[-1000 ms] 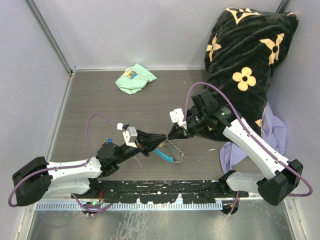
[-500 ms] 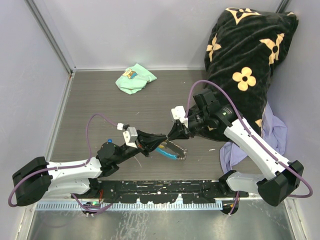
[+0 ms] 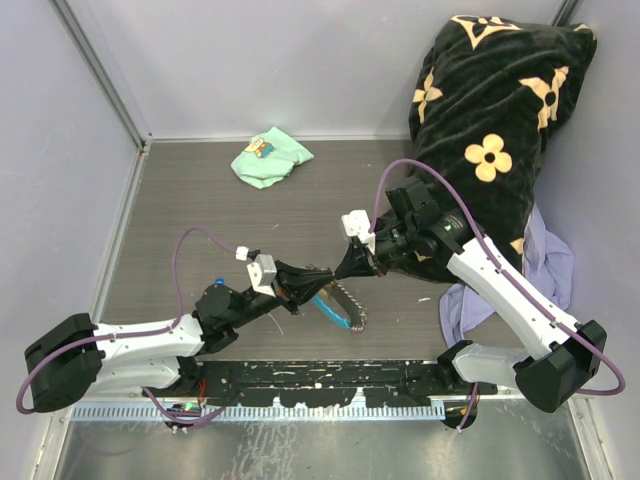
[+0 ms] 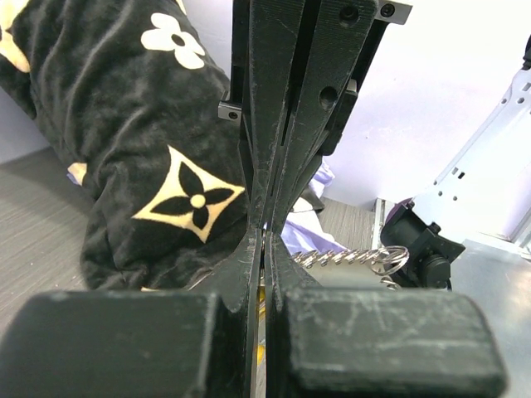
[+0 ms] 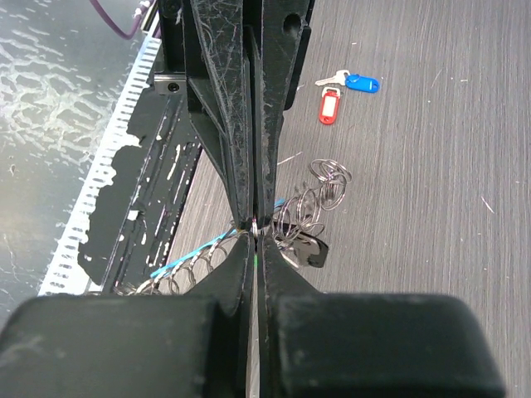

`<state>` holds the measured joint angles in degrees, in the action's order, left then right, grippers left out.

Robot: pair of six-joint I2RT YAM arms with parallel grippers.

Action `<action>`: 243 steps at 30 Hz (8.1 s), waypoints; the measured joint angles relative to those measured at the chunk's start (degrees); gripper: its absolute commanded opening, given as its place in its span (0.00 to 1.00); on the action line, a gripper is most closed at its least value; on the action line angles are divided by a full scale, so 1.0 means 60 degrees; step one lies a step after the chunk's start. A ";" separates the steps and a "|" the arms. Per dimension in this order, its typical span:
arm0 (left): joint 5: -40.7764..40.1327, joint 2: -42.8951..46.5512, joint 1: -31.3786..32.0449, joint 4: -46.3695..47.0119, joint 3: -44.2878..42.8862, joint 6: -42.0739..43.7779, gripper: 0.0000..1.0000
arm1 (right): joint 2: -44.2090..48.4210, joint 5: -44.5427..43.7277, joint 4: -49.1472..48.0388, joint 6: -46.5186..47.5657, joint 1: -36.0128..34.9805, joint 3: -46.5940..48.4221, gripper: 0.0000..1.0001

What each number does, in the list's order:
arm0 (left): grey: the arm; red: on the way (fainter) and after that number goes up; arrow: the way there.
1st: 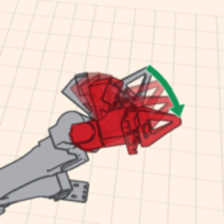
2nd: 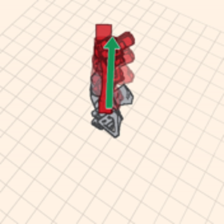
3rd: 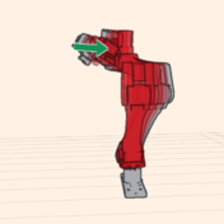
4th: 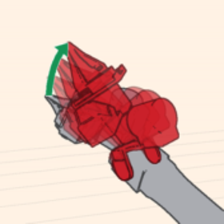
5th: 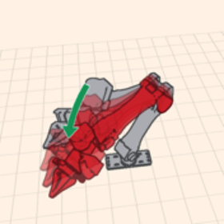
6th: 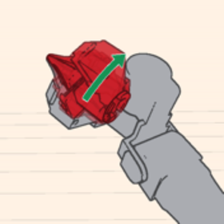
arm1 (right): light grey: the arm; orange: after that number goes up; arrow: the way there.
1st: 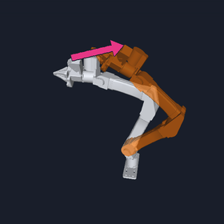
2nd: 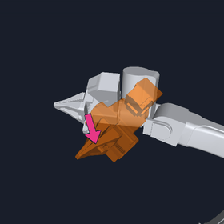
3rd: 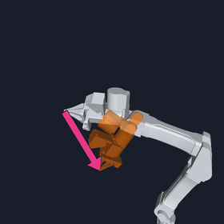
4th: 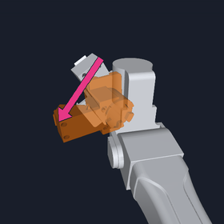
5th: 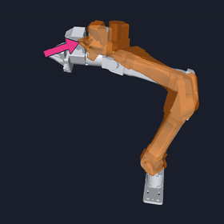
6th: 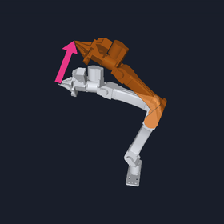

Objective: Remove the keys from the keyring
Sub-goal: Remove the key from the keyring.

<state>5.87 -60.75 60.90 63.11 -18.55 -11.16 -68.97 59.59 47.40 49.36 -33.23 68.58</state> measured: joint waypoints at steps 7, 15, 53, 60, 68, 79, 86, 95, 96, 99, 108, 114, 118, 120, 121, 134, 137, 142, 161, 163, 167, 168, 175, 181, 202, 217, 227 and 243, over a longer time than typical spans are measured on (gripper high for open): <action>0.0073 0.0339 0.0000 -0.0543 0.0000 0.0000 0.25 | -0.0036 -0.0364 0.0404 0.0280 -0.0109 0.0197 0.01; 0.0076 0.2375 0.0000 -0.2841 -0.0171 0.0525 0.43 | -0.0539 -0.3330 0.2131 0.1173 -0.1362 0.1577 0.01; 0.0688 -0.2743 0.0000 0.2302 -0.0295 0.2801 0.31 | -0.2601 -0.8746 0.5934 0.1155 -0.3421 0.5096 0.01; 0.0696 -0.2747 0.0000 0.2339 -0.0710 0.2776 0.26 | -0.2597 -0.8433 0.5989 0.1195 -0.3351 0.5253 0.01; 0.0718 -0.2867 0.0000 0.2397 -0.0823 0.2721 0.23 | -0.2601 -0.8295 0.6113 0.1217 -0.3319 0.5457 0.01; 0.0812 -0.3031 0.0000 0.2408 -0.0871 0.2674 0.22 | -0.2601 -0.8167 0.6120 0.1220 -0.3315 0.5526 0.01; 0.0849 -0.3133 0.0000 0.2412 -0.0980 0.2506 0.12 | -0.2597 -0.8123 0.6124 0.1242 -0.3304 0.5526 0.01; 0.0900 -0.3133 0.0000 0.2419 -0.0998 0.2470 0.00 | -0.2601 -0.8062 0.6164 0.1246 -0.3264 0.5526 0.09; 0.0900 -0.3133 0.0000 0.2419 -0.0998 0.2470 0.00 | -0.2597 -0.8054 0.6164 0.1249 -0.3260 0.5526 0.16; 0.0882 -0.3126 0.0000 0.2415 -0.0994 0.2422 0.00 | -0.2565 -0.7978 0.6116 0.1246 -0.3166 0.5526 0.29; 0.0372 -0.2532 0.0000 0.2153 -0.0627 0.2029 0.00 | -0.1785 -0.6226 0.5818 0.1690 -0.1231 0.5512 0.49; 0.0310 -0.1756 0.0000 0.2149 -0.0368 0.1778 0.00 | -0.0623 -0.4663 0.4670 0.1920 0.0146 0.4160 0.49; 0.0321 -0.1217 0.0000 0.2080 -0.0266 0.1512 0.00 | 0.0135 -0.3519 0.3552 0.2051 0.0441 0.2648 0.41; 0.0353 -0.0841 0.0000 0.1898 -0.0215 0.1395 0.00 | 0.0157 -0.3024 0.3231 0.2266 0.0470 0.2335 0.39; 0.0375 -0.0688 0.0000 0.1796 -0.0197 0.1326 0.00 | 0.0098 -0.2812 0.3096 0.2386 0.0481 0.2284 0.37; 0.0426 0.0656 0.0000 0.0317 -0.0033 0.1042 0.00 | -0.0692 -0.0204 0.2546 0.4579 0.0499 0.2284 0.33; 0.0426 0.0667 0.0000 0.0168 -0.0033 0.1009 0.00 | -0.0692 0.0240 0.2557 0.4852 0.0495 0.2240 0.35; 0.0423 0.0667 0.0000 0.0029 -0.0033 0.0991 0.00 | -0.0692 0.0630 0.2565 0.5049 0.0495 0.2018 0.35; 0.0415 0.0506 0.0000 0.0080 -0.0033 0.0707 0.00 | -0.0601 0.0590 0.2120 0.4819 -0.0022 0.1362 0.16; 0.0390 0.0463 0.0000 0.0091 -0.0033 0.0681 0.00 | -0.0557 0.0492 0.2029 0.4721 -0.0084 0.1249 0.13; 0.0390 0.0408 0.0000 0.0076 -0.0029 0.0670 0.00 | -0.0368 0.0331 0.1814 0.4575 -0.0138 0.0925 0.11; 0.0390 0.0393 0.0000 0.0076 -0.0033 0.0670 0.00 | -0.0331 0.0321 0.1796 0.4554 -0.0142 0.0878 0.11; 0.0382 0.0375 0.0018 0.0080 -0.0033 0.0637 0.00 | -0.0149 0.0284 0.1574 0.4415 -0.0160 0.0656 0.20; 0.0364 0.0357 0.0018 0.0157 -0.0033 0.0499 0.00 | -0.0149 0.0342 0.1399 0.4178 -0.0182 0.0557 0.24; 0.0328 0.0364 0.0018 0.0346 -0.0029 0.0463 0.00 | -0.0149 0.0408 0.0903 0.2991 -0.0186 0.0459 0.01; 0.0299 0.3122 0.0018 -0.3872 -0.0597 0.0973 0.52 | -0.0288 -0.1177 0.1559 0.2670 -0.0350 0.0918 0.01; 0.0386 0.3202 0.0018 -0.6386 -0.1140 0.1902 0.48 | -0.1384 -0.3493 0.3508 0.2488 -0.1300 0.2674 0.01; 0.0973 0.0029 0.0018 -0.2688 -0.0630 0.2958 0.38 | -0.2244 -0.5093 0.4947 0.1413 -0.1843 0.3224 0.01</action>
<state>11.70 -60.58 61.01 46.98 -22.33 6.59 -82.43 29.04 77.08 57.84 -44.29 87.92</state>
